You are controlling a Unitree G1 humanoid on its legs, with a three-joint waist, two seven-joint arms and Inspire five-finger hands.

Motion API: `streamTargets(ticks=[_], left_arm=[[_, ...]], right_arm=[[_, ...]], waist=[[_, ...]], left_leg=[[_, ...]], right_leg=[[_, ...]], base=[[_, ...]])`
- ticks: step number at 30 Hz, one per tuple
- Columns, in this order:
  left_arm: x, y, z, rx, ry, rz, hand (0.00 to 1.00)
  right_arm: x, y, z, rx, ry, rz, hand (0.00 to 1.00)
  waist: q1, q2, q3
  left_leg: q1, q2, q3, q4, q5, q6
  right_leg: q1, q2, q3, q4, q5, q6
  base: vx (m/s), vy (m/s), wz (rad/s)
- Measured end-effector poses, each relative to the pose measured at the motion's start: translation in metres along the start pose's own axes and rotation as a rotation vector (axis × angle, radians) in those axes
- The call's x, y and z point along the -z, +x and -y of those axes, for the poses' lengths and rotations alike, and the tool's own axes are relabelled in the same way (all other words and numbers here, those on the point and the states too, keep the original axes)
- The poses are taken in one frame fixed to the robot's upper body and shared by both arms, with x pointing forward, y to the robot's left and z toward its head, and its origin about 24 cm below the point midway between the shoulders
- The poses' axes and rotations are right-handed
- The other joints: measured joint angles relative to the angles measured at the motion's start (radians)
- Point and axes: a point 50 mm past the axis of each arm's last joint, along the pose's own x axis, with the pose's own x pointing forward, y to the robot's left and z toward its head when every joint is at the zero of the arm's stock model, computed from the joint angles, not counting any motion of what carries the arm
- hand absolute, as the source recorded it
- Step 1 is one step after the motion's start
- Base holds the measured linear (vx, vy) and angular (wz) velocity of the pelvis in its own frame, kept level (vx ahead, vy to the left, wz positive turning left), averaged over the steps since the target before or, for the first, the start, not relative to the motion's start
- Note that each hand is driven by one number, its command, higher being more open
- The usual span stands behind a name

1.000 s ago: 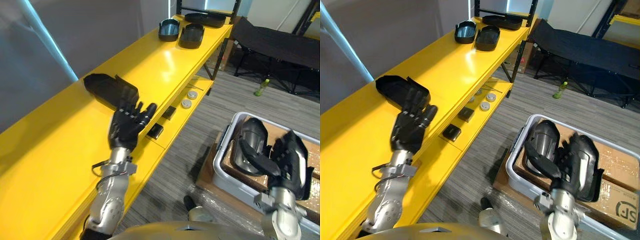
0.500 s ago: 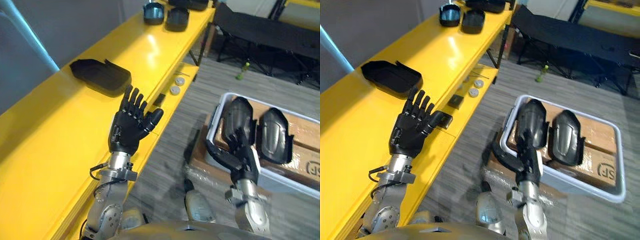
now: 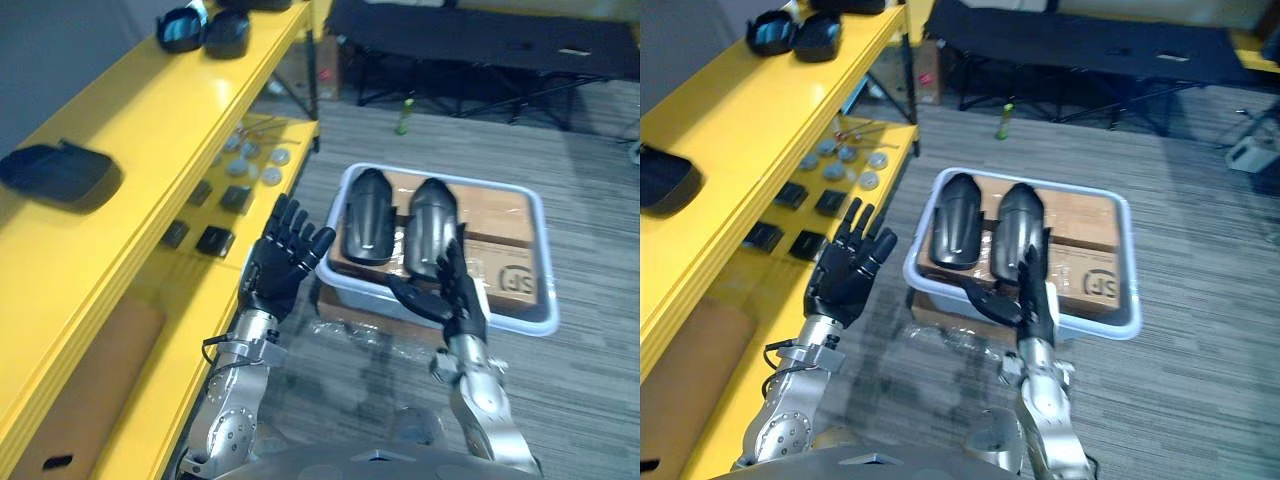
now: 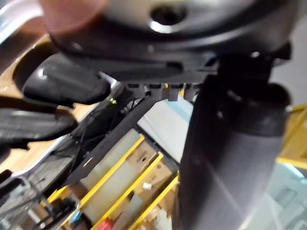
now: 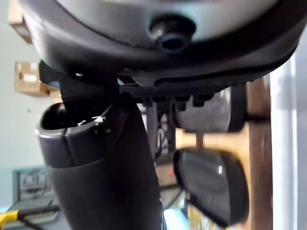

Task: Walk over and take three plastic housings, then place them on the shelf

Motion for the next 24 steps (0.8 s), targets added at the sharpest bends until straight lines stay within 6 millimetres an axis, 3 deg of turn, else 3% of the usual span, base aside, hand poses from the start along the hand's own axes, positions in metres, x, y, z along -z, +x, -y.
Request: streamTargets(ticks=[1,3,5,6,7,9,13,19,22,24], left_arm=[[0.001,0.000,0.002,0.013,-0.004,-0.002,1.00],[0.006,-0.002,0.006,0.045,-0.017,-0.019,1.00],[0.008,-0.004,0.008,0.064,-0.026,-0.028,1.00],[0.009,-0.005,0.007,0.061,-0.029,-0.029,1.00],[0.008,-0.006,0.005,0.054,-0.031,-0.030,1.00],[0.006,-0.011,-0.004,0.019,-0.036,-0.035,1.00],[-0.007,-0.012,-0.017,0.005,0.024,-0.012,1.00],[-0.009,-0.006,-0.031,-0.033,0.095,-0.028,1.00],[0.002,-0.008,-0.044,-0.082,0.159,-0.118,1.00],[0.014,-0.013,-0.054,-0.130,0.194,-0.199,1.00]], right_arm=[[0.000,-0.002,0.004,0.012,-0.006,0.000,1.00],[-0.001,-0.003,0.008,0.019,-0.003,0.000,1.00],[-0.003,-0.005,0.007,0.015,0.000,0.008,1.00],[-0.007,-0.004,0.006,0.016,0.006,0.026,1.00],[-0.009,-0.002,0.005,0.021,0.010,0.034,1.00],[-0.010,-0.001,-0.001,0.042,0.036,0.042,1.00],[-0.013,0.011,0.004,0.132,0.057,0.068,1.00],[-0.016,0.032,0.055,0.484,0.109,0.104,1.00],[-0.034,0.048,0.077,0.576,0.137,0.166,1.00],[-0.062,0.064,0.088,0.570,0.160,0.255,1.00]], waist=[[0.003,0.009,-0.005],[0.002,0.032,-0.015],[0.019,0.038,-0.019],[0.031,0.041,-0.021],[0.038,0.038,-0.022],[0.060,0.005,-0.009],[0.071,-0.024,0.003],[0.085,-0.061,0.025],[0.087,-0.068,0.047],[0.098,-0.076,0.089]], left_leg=[[-0.001,-0.022,-0.011,-0.001,-0.024,-0.011],[0.008,-0.120,-0.034,-0.038,-0.124,0.025],[0.027,-0.177,-0.055,-0.106,-0.174,0.025],[0.039,-0.208,-0.069,-0.165,-0.202,-0.001],[0.039,-0.228,-0.067,-0.178,-0.197,-0.020],[0.037,-0.279,-0.039,-0.181,-0.192,-0.020],[0.001,-0.298,-0.037,-0.130,-0.214,-0.001],[-0.093,-0.282,-0.062,-0.007,-0.284,-0.009],[-0.141,-0.266,-0.084,0.034,-0.294,-0.013],[-0.157,-0.261,-0.105,0.047,-0.295,-0.014]], right_leg=[[-0.006,0.000,0.007,-0.010,0.003,-0.006],[-0.027,0.006,0.051,-0.049,0.032,-0.007],[-0.050,0.010,0.085,-0.098,0.077,0.008],[-0.073,0.004,0.112,-0.129,0.116,0.025],[-0.083,-0.007,0.128,-0.145,0.139,0.030],[-0.095,-0.047,0.132,-0.209,0.221,0.035],[-0.098,-0.055,0.121,-0.290,0.325,0.022],[-0.106,-0.044,0.093,-0.339,0.337,0.022],[-0.129,-0.022,0.094,-0.360,0.358,0.016],[-0.131,-0.010,0.092,-0.380,0.377,0.015]], base=[[-0.05,-0.043,-0.63],[-0.05,0.055,-0.60],[-0.05,0.116,-0.49],[-0.05,0.138,-0.55],[-0.06,0.248,-0.55],[-0.07,0.258,-0.49],[-0.07,0.140,-0.26],[-0.09,0.035,-0.08],[-0.07,-0.021,-0.07],[-0.05,-0.041,-0.06]])
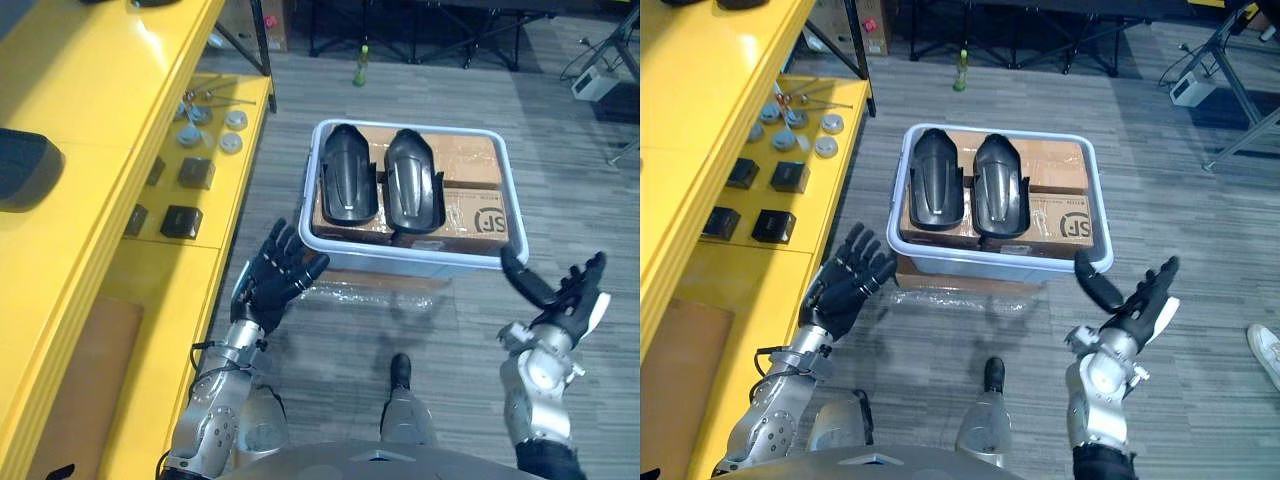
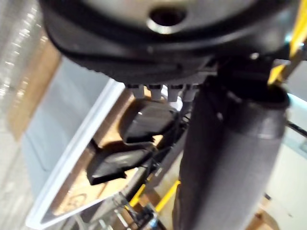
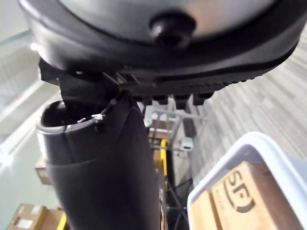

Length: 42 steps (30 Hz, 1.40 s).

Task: Walk over and take three plastic housings, then place them on the shelf

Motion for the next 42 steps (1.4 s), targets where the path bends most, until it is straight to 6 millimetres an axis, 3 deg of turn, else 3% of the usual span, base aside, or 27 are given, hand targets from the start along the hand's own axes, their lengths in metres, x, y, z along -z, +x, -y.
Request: streamTargets(ticks=[4,9,15,24,29,37,39,42], left_arm=[[0.011,-0.006,-0.009,-0.037,0.029,-0.064,1.00],[0.010,-0.006,-0.019,-0.039,0.056,-0.070,1.00],[0.015,-0.008,-0.028,-0.069,0.057,-0.071,1.00],[0.025,0.002,-0.033,-0.080,0.047,-0.101,1.00],[0.031,0.001,-0.037,-0.104,0.008,-0.112,1.00],[0.048,0.002,-0.036,-0.111,-0.021,-0.168,1.00],[0.050,0.005,-0.035,-0.118,-0.053,-0.159,1.00],[0.051,0.011,-0.031,-0.103,-0.076,-0.139,1.00]], right_arm=[[-0.023,0.023,-0.009,-0.018,0.032,0.071,1.00],[-0.043,0.067,-0.019,-0.017,-0.030,0.092,1.00],[-0.076,0.095,-0.032,-0.047,-0.058,0.162,1.00],[-0.140,0.139,-0.046,-0.051,-0.141,0.214,1.00],[-0.146,0.151,-0.043,-0.021,-0.190,0.129,1.00],[-0.156,0.165,-0.016,0.081,-0.312,0.008,1.00],[-0.153,0.166,-0.015,0.069,-0.322,-0.020,1.00],[-0.165,0.168,-0.018,0.056,-0.339,0.001,1.00]], waist=[[0.017,0.005,0.035],[0.066,0.022,0.109],[0.079,0.039,0.155],[0.117,0.094,0.211],[0.127,0.102,0.216],[0.150,0.145,0.234],[0.156,0.153,0.236],[0.157,0.177,0.242]], left_leg=[[-0.023,0.012,-0.021,0.019,-0.004,-0.003],[-0.067,0.010,-0.057,0.044,-0.001,0.000],[-0.088,-0.005,-0.110,0.048,0.003,0.005],[-0.142,-0.011,-0.155,0.065,0.005,0.006],[-0.166,-0.012,-0.168,0.070,0.009,0.007],[-0.225,-0.015,-0.195,0.102,0.009,0.007],[-0.252,-0.015,-0.199,0.115,0.009,0.007],[-0.300,-0.020,-0.203,0.136,0.011,0.010]], right_leg=[[-0.005,0.013,-0.011,0.000,0.002,-0.003],[-0.015,0.015,-0.036,0.003,0.004,0.000],[-0.016,0.015,-0.062,0.005,0.004,0.001],[-0.063,0.014,-0.096,0.041,0.004,0.001],[-0.090,0.014,-0.103,0.059,0.004,0.000],[-0.141,0.013,-0.110,0.092,0.002,-0.003],[-0.170,0.012,-0.108,0.108,0.002,-0.004],[-0.209,0.006,-0.107,0.113,0.005,-0.006]], base=[[-0.03,-0.029,0.05],[-0.02,-0.011,0.13],[0.02,-0.001,0.13],[-0.02,0.003,0.04],[-0.02,0.006,0.02],[-0.07,0.016,0.00],[-0.11,0.036,-0.02],[-0.10,0.039,-0.01]])
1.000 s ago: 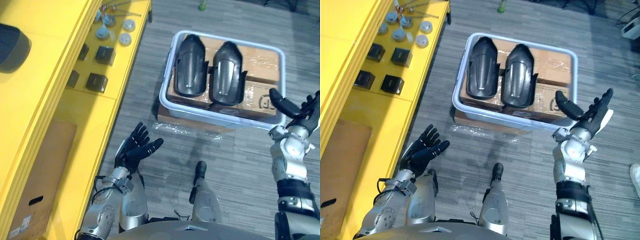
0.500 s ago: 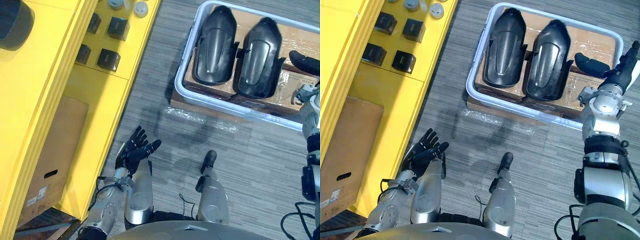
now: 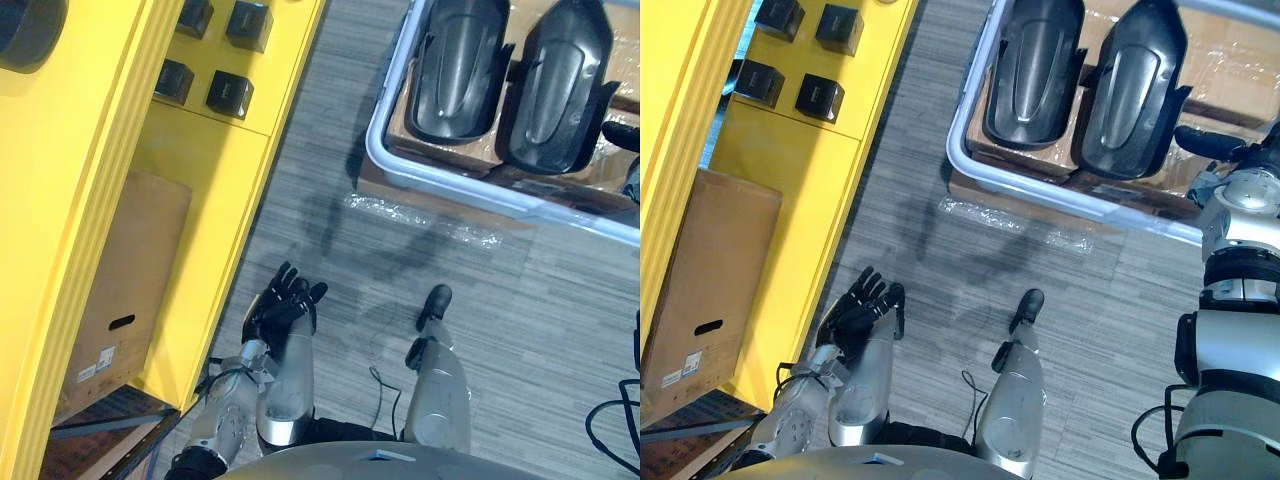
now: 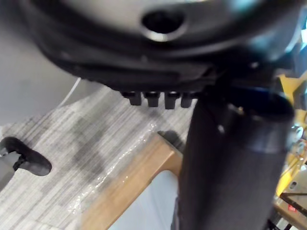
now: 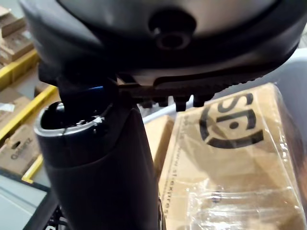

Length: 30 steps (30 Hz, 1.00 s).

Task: Walk over and take three plastic housings, then place them on the shelf

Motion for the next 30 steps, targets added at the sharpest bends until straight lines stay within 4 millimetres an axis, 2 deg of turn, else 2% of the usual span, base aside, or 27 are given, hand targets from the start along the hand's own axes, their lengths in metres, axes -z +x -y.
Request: streamTargets(ticks=[2,4,12,13,16,20,30], left_arm=[[-0.001,0.006,0.005,0.020,-0.010,0.005,1.00],[-0.002,0.010,0.006,0.024,-0.027,0.024,1.00],[-0.002,0.011,0.003,0.010,-0.030,0.060,1.00],[-0.002,0.011,0.003,0.011,-0.029,0.062,1.00],[-0.003,0.011,0.002,0.012,-0.026,0.071,1.00],[-0.003,0.011,0.001,0.014,-0.026,0.074,1.00],[0.001,0.008,0.000,0.014,-0.032,0.049,1.00]], right_arm=[[-0.012,0.003,0.013,0.022,-0.045,0.026,1.00],[-0.022,0.004,0.017,0.030,-0.070,0.042,1.00],[-0.028,0.004,0.017,0.033,-0.098,0.043,1.00],[-0.028,0.004,0.016,0.033,-0.100,0.043,0.00],[-0.029,0.005,0.019,0.044,-0.102,0.046,0.00],[-0.032,0.006,0.032,0.080,-0.116,0.039,0.00],[-0.033,0.007,0.034,0.092,-0.190,0.024,0.00]], waist=[[0.016,0.019,0.003],[0.020,0.021,0.001],[0.024,0.021,0.001],[0.024,0.021,0.001],[0.024,0.021,0.001],[0.023,0.022,0.001],[0.018,0.023,0.000]], left_leg=[[-0.031,-0.004,-0.004,0.008,0.005,0.003],[-0.063,-0.004,-0.010,0.016,0.011,0.002],[-0.088,-0.005,-0.018,0.025,0.012,0.002],[-0.090,-0.005,-0.019,0.024,0.011,0.002],[-0.098,-0.005,-0.021,0.031,0.011,0.002],[-0.097,-0.005,-0.023,0.034,0.012,0.003],[-0.039,-0.004,-0.019,0.014,0.020,0.001]], right_leg=[[-0.027,-0.003,0.000,0.004,0.005,0.000],[-0.057,-0.003,-0.001,0.013,0.008,-0.002],[-0.079,-0.003,-0.006,0.022,0.008,-0.003],[-0.081,-0.003,-0.006,0.025,0.008,-0.003],[-0.084,-0.003,-0.006,0.027,0.008,-0.003],[-0.084,-0.003,-0.006,0.032,0.008,-0.003],[-0.038,-0.003,-0.006,0.033,0.007,-0.005]], base=[[-0.07,0.036,0.03],[-0.04,0.026,0.03],[0.00,0.005,0.01],[0.00,0.000,0.00],[-0.05,0.032,0.01],[-0.02,0.022,0.00],[-0.02,0.020,0.00]])
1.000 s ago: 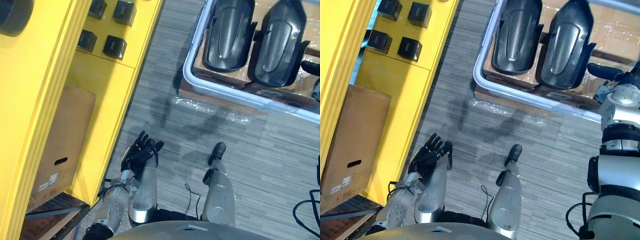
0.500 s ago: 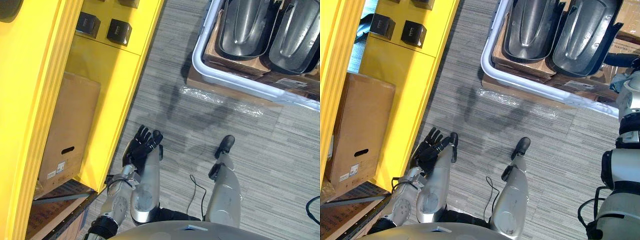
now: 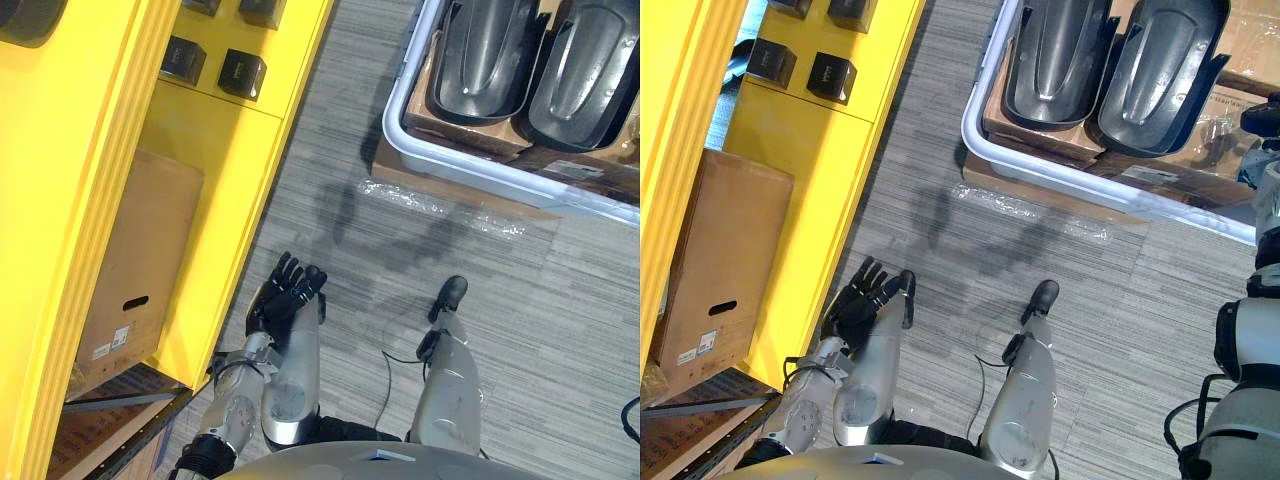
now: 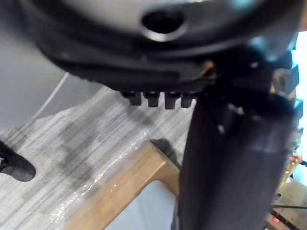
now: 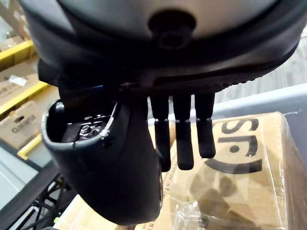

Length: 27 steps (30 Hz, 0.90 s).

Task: Walk over and take three plastic housings, then place them on the shelf

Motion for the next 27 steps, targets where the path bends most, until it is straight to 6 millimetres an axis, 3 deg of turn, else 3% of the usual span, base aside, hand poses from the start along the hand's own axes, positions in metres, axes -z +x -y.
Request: streamTargets(ticks=[4,5,8,14,16,27], left_arm=[[0.002,-0.006,0.000,0.000,-0.007,-0.002,1.00],[0.002,-0.008,0.001,-0.001,-0.011,-0.004,1.00],[0.001,-0.010,0.002,0.004,-0.017,0.003,1.00],[0.000,-0.012,0.005,0.023,-0.024,-0.005,1.00],[0.002,-0.012,0.005,0.025,-0.025,-0.023,1.00],[0.006,-0.011,0.000,-0.010,0.009,-0.037,1.00]], right_arm=[[-0.004,0.000,0.002,0.028,0.006,0.008,0.00],[-0.006,0.000,0.002,0.040,0.014,0.012,1.00],[-0.012,0.000,0.003,0.047,0.033,0.034,1.00],[-0.053,-0.011,-0.005,-0.003,0.097,0.276,1.00],[-0.057,-0.014,-0.007,-0.012,0.089,0.307,1.00],[-0.046,-0.021,-0.048,-0.126,0.053,0.272,1.00]], waist=[[-0.007,-0.001,0.001],[-0.013,-0.002,0.002],[-0.027,-0.005,0.003],[-0.052,-0.011,0.007],[-0.051,-0.014,0.008],[-0.009,-0.019,0.009]], left_leg=[[0.039,0.001,0.005,-0.030,0.012,-0.005],[0.058,0.001,0.007,-0.047,0.020,-0.007],[0.084,0.002,0.008,-0.073,0.032,-0.011],[0.126,0.002,0.011,-0.122,0.058,-0.018],[0.133,0.002,0.012,-0.134,0.065,-0.020],[0.108,0.000,0.000,-0.147,0.080,-0.022]], right_leg=[[0.025,0.000,0.000,-0.002,-0.003,-0.004],[0.036,0.000,-0.001,-0.002,-0.004,-0.007],[0.055,0.000,-0.006,-0.006,-0.007,-0.011],[0.080,0.001,-0.008,-0.014,-0.007,-0.015],[0.084,0.002,-0.009,-0.018,-0.006,-0.017],[0.063,0.001,-0.023,-0.019,-0.005,-0.021]], base=[[0.00,0.000,0.00],[0.00,0.000,0.00],[0.00,0.000,0.03],[0.00,0.001,0.01],[0.00,0.000,0.00],[0.01,0.020,0.03]])
